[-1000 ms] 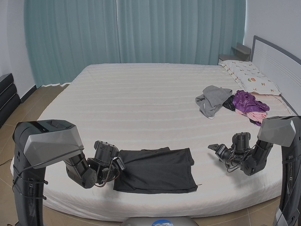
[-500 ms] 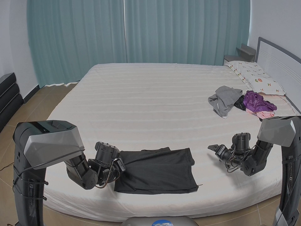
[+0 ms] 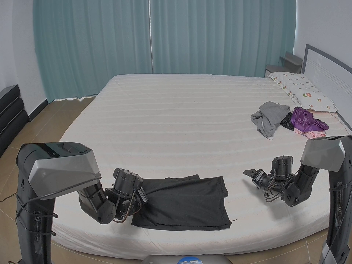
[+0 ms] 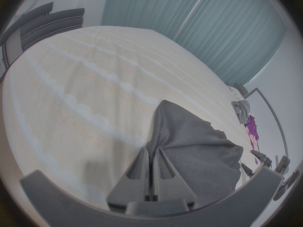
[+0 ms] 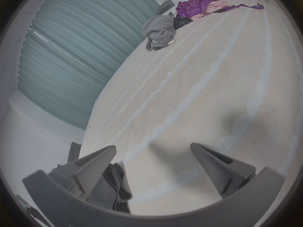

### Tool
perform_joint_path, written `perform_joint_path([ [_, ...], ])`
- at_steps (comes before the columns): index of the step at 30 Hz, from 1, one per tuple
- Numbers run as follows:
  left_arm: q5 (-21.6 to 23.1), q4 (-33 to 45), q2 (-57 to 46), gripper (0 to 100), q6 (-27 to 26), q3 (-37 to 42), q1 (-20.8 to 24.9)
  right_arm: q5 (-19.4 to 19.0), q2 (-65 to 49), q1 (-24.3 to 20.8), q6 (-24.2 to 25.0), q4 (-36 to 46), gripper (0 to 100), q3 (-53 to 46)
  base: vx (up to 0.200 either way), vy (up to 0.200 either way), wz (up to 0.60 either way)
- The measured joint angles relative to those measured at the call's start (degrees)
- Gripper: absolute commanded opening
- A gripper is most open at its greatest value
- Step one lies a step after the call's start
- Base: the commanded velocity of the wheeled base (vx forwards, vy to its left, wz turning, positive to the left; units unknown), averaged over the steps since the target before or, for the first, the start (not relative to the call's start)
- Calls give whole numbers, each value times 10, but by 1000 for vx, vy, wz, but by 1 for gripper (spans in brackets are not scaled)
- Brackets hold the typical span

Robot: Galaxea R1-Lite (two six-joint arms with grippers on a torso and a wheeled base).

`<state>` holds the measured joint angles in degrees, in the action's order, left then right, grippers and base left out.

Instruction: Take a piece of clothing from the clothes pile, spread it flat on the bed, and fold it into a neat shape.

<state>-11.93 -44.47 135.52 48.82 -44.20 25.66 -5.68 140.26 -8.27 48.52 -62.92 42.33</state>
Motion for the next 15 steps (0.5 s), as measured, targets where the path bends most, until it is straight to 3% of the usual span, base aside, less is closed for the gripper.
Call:
perform_joint_path([
  [3, -1, 0, -1, 0, 0, 2, 3, 0, 0, -1, 0, 0, 100, -1, 0, 0, 0],
  [4, -1, 0, -2, 100, 0, 4, 5, 0, 0, -1, 0, 0, 100, -1, 0, 0, 0],
  [15, -3, -1, -15, 100, 1, 23, 18, 0, 0, -1, 0, 0, 100, -1, 0, 0, 0],
])
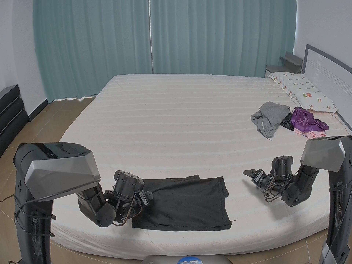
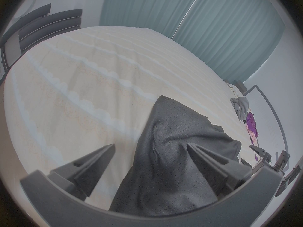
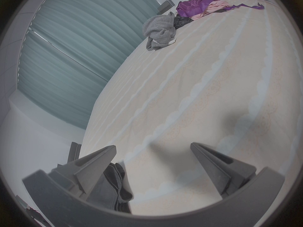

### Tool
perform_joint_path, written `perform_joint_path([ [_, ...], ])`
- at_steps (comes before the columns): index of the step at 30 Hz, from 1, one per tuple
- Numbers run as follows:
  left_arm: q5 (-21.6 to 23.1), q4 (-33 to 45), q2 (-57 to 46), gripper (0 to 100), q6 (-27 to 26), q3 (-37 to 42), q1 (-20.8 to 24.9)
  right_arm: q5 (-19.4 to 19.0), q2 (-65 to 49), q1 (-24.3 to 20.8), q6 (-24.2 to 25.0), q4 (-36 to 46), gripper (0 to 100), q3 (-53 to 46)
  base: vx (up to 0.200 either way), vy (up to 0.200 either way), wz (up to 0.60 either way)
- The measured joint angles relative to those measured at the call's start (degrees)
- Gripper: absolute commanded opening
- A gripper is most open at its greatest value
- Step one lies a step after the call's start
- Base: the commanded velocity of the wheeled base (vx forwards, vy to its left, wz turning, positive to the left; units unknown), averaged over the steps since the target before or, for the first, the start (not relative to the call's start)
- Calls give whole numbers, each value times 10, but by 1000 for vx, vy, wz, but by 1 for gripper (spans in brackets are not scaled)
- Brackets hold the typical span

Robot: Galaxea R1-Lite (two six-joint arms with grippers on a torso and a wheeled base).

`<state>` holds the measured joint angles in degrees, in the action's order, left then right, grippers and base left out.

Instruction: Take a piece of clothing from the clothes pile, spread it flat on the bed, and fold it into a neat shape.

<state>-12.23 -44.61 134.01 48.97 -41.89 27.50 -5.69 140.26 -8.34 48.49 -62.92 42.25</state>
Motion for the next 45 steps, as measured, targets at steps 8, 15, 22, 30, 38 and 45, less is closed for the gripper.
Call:
perform_joint_path([
  [8, 7, 1, -3, 100, 5, -3, -17, 0, 0, 0, 0, 0, 100, 0, 0, 0, 0],
  [15, 34, 0, -12, 100, 34, -4, -25, 0, 0, 0, -1, 0, 100, 0, 0, 0, 0],
  [22, 79, 0, -32, 100, 55, 0, -46, 0, 1, 0, -2, 0, 100, 0, 0, 0, 0],
  [30, 81, 0, -71, 100, 77, 9, -86, 1, -17, 8, 1, 2, 100, -1, 0, 0, 0],
  [38, 59, -4, -139, 100, 79, 56, -105, 3, -100, 1, 3, -2, 100, -72, 0, 0, 0],
  [45, 19, -5, -253, 100, 71, 104, -111, 34, -186, -25, -22, -19, 100, -145, 0, 0, 0],
])
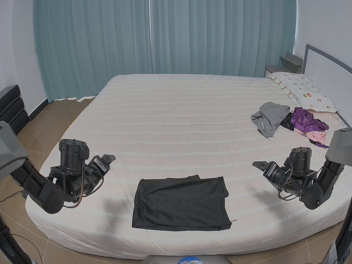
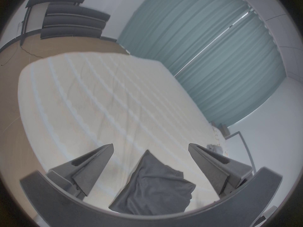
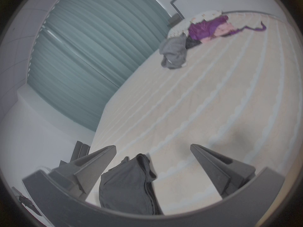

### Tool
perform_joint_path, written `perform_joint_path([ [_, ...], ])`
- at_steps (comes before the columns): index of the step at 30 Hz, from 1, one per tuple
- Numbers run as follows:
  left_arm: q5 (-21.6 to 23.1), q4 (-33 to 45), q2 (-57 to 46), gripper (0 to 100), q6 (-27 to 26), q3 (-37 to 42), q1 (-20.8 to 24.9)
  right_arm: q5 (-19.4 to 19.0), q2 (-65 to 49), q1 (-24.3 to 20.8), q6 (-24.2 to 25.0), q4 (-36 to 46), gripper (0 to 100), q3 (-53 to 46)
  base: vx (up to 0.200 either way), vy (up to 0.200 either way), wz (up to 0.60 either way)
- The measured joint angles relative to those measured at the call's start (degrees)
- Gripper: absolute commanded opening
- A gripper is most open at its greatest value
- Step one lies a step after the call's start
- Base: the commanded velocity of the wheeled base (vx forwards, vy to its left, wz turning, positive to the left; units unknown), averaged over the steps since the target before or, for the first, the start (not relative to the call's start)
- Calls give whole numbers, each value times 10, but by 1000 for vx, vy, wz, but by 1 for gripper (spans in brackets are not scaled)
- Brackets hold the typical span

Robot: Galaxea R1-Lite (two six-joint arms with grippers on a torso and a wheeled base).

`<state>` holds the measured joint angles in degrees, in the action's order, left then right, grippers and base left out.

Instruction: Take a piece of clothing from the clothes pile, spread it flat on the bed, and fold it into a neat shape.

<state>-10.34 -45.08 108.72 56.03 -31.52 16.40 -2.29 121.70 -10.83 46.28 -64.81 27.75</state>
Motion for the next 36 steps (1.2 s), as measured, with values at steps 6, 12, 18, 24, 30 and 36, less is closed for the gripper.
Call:
perform_joint_path([
  [6, -46, 3, -126, 100, -30, 45, -4, 28, -128, -18, -52, -7, 100, -84, 0, 0, 0],
  [12, -81, 10, -251, 100, -92, 80, -11, 54, -279, -21, -143, 8, 100, -148, 0, 0, 0],
  [18, -112, 48, -386, 100, -158, 108, -14, 70, -440, -21, -210, 70, 100, -196, 0, 0, 0],
  [24, -139, 134, -533, 100, -219, 123, -16, 78, -614, -21, -245, 231, 100, -214, 0, 0, 0],
  [30, -153, 234, -670, 100, -285, 130, -25, 81, -784, -19, -279, 456, 100, -200, 0, 0, 0],
  [36, -161, 327, -819, 100, -380, 133, -62, 81, -949, 2, -329, 627, 100, -173, 0, 0, 0],
])
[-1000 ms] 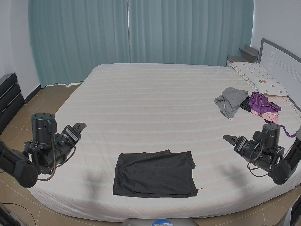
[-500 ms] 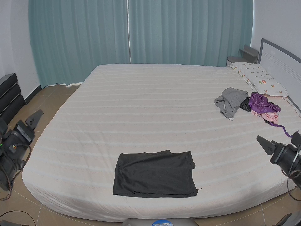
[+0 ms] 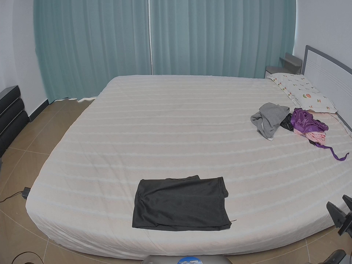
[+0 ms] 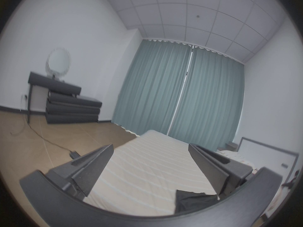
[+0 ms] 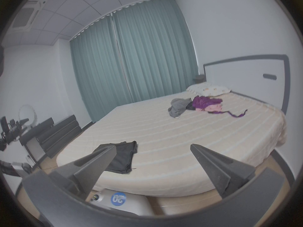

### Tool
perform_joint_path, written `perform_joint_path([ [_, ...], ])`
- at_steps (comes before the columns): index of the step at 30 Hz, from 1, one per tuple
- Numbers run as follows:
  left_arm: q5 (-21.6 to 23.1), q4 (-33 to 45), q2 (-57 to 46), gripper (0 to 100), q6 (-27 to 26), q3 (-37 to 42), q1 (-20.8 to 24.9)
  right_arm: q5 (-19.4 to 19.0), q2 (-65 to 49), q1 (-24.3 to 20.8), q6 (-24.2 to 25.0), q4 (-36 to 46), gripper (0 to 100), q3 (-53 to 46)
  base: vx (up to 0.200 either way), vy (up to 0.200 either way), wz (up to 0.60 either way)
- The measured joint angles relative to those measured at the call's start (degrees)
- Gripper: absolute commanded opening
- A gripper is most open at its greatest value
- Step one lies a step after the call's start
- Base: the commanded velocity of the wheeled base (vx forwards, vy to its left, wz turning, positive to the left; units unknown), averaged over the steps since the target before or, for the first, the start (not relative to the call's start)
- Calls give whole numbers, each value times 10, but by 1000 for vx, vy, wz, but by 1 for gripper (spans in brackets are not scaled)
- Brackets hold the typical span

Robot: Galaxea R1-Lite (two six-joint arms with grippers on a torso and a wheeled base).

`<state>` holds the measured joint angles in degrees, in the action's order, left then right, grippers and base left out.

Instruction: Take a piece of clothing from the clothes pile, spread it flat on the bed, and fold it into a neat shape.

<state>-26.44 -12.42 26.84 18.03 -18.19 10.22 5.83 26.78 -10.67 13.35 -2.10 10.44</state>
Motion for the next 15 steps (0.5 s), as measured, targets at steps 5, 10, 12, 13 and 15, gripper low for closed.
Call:
perform_joint_path([
  [5, -4, 56, -106, 100, -77, 1, -37, -1, -117, 44, -93, 69, 100, 17, 0, 0, 0],
  [10, -6, 84, -188, 100, -119, 1, -75, -1, -205, 85, -160, 93, 100, 30, 0, 0, 0],
  [12, -6, 89, -214, 100, -142, 1, -88, -1, -225, 93, -171, 94, 100, 31, 0, 0, 0],
  [13, -6, 89, -222, 100, -153, 1, -92, -1, -231, 96, -174, 92, 100, 31, 0, 0, 0],
  [15, -6, 89, -237, 100, -167, 1, -97, -2, -241, 100, -179, 86, 100, 31, 0, 0, 0],
])
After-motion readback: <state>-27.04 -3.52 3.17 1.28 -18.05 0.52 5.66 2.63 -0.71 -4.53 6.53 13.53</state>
